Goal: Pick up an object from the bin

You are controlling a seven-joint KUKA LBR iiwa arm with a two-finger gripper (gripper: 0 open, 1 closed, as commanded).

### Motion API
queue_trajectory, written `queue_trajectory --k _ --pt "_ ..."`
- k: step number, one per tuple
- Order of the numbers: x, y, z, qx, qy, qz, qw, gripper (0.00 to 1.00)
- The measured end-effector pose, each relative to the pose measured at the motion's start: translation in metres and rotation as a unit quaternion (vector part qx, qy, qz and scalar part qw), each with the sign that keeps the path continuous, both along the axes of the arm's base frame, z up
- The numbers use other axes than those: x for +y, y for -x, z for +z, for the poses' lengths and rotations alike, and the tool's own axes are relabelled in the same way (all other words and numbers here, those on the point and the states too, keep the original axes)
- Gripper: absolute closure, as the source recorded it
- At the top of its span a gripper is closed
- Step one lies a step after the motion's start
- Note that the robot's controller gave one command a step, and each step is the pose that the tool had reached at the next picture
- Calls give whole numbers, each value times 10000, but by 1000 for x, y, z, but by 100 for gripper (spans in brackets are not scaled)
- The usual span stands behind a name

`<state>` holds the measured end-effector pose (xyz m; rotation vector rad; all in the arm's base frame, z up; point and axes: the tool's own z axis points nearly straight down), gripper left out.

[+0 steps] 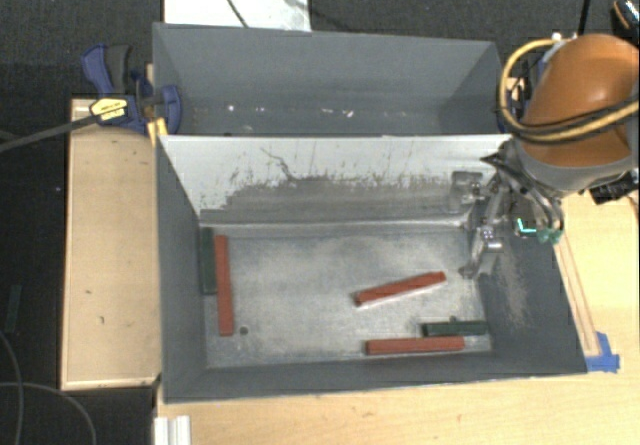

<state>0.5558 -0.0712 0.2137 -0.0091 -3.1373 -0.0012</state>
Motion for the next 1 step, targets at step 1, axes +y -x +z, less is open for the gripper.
queue_trajectory --k 1 --pt "37 28 -147 2 -10 1132 9936 0"
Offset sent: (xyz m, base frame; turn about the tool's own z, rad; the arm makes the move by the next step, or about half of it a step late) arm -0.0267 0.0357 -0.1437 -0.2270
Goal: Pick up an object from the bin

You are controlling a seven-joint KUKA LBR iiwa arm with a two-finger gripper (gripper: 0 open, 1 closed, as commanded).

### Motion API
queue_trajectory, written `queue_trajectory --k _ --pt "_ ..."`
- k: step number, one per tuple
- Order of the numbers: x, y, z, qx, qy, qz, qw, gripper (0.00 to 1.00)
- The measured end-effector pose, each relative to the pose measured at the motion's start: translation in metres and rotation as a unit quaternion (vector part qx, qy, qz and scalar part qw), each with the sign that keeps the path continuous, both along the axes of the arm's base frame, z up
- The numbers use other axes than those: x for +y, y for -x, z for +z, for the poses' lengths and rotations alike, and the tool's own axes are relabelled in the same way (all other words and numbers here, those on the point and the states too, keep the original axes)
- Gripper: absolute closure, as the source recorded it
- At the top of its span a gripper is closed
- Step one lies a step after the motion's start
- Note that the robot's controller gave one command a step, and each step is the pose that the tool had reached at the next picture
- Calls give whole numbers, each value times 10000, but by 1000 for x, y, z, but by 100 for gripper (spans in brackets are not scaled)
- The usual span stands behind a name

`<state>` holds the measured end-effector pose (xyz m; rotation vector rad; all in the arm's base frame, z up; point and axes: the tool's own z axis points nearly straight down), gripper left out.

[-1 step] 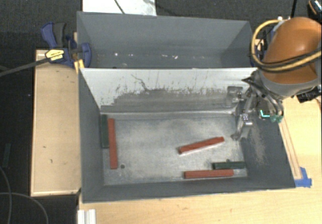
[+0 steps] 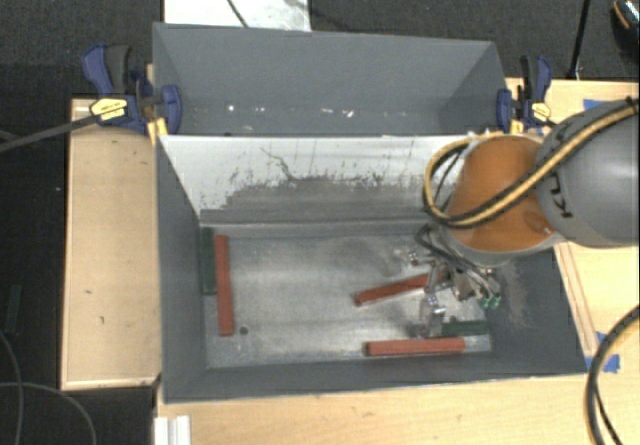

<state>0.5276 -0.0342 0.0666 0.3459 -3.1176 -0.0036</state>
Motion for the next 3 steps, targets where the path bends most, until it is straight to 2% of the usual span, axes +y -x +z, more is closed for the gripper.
queue_trajectory --k 1,2,3 --pt "12 -13 36 -60 5 166 9998 0" --pt "-18 -9 34 -31 12 18 10000 0" --pt "7 -25 3 -29 0 -292 9996 0"
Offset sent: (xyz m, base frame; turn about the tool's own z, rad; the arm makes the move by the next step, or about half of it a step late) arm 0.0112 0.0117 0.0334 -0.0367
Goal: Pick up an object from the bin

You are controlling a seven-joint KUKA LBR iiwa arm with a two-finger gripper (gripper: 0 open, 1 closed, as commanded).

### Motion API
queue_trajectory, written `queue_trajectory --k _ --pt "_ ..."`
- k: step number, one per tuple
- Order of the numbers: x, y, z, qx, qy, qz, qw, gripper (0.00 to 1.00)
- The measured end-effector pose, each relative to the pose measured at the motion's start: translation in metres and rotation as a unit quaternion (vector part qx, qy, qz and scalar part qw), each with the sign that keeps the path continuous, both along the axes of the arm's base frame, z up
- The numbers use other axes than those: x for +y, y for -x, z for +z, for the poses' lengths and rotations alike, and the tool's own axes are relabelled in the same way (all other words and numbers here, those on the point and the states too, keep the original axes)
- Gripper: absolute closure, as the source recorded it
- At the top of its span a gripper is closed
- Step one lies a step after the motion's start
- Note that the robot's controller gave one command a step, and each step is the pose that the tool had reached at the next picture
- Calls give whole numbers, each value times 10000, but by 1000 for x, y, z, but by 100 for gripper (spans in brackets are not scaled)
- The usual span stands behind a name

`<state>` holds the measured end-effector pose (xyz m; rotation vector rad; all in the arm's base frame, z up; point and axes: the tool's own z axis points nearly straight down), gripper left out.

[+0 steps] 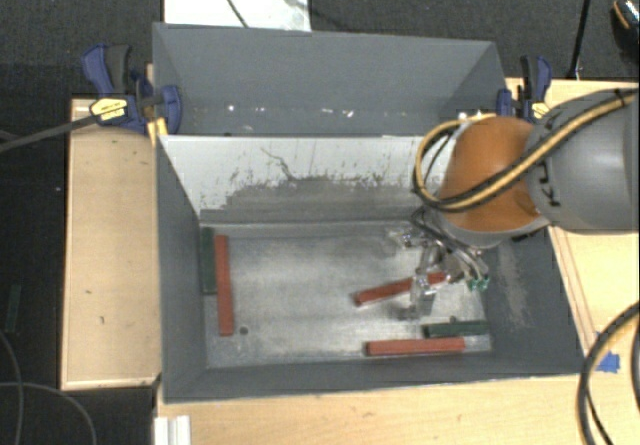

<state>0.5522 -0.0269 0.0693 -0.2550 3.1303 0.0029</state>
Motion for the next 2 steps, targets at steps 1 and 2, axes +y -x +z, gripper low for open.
queue_trajectory --k 1,2 --pt "0 -1 0 -8 6 12 10000 0" --pt "0 -1 1 -9 8 21 10000 100"
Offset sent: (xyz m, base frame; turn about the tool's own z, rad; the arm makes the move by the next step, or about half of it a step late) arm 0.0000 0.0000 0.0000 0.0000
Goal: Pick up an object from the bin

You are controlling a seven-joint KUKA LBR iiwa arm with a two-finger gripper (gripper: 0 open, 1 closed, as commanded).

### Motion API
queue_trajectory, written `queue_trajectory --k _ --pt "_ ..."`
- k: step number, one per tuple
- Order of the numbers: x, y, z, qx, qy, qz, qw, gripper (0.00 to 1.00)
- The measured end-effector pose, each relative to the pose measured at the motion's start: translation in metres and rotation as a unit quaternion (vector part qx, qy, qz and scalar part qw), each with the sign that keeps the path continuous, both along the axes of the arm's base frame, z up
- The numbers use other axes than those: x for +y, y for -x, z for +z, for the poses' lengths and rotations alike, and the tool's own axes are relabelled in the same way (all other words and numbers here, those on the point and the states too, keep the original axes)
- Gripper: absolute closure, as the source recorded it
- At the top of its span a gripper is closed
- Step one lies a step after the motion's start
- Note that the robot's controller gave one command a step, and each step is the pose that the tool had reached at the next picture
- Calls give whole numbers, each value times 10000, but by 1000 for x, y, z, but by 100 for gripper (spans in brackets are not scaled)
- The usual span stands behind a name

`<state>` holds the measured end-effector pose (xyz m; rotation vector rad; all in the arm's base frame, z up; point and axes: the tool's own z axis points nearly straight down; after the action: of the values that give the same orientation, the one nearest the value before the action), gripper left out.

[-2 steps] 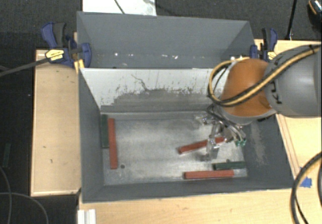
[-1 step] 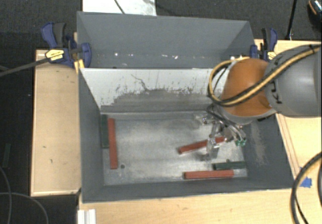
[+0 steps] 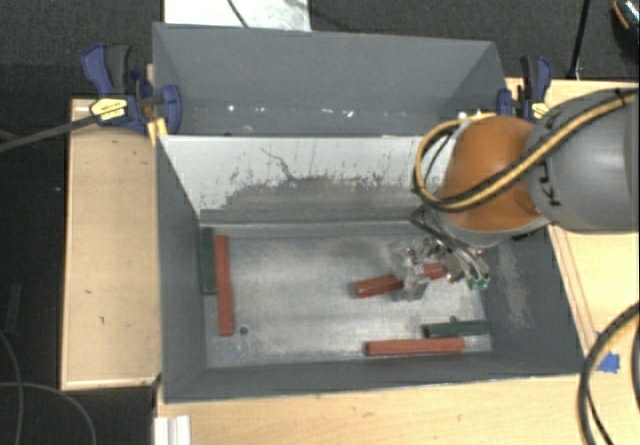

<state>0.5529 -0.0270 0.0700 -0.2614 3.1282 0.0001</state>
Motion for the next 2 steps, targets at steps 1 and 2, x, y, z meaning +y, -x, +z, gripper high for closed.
queue_trajectory --k 1,2 --pt "0 -2 77 -38 3 3 10000 100" --pt "0 -4 90 -18 1 3 10000 100"
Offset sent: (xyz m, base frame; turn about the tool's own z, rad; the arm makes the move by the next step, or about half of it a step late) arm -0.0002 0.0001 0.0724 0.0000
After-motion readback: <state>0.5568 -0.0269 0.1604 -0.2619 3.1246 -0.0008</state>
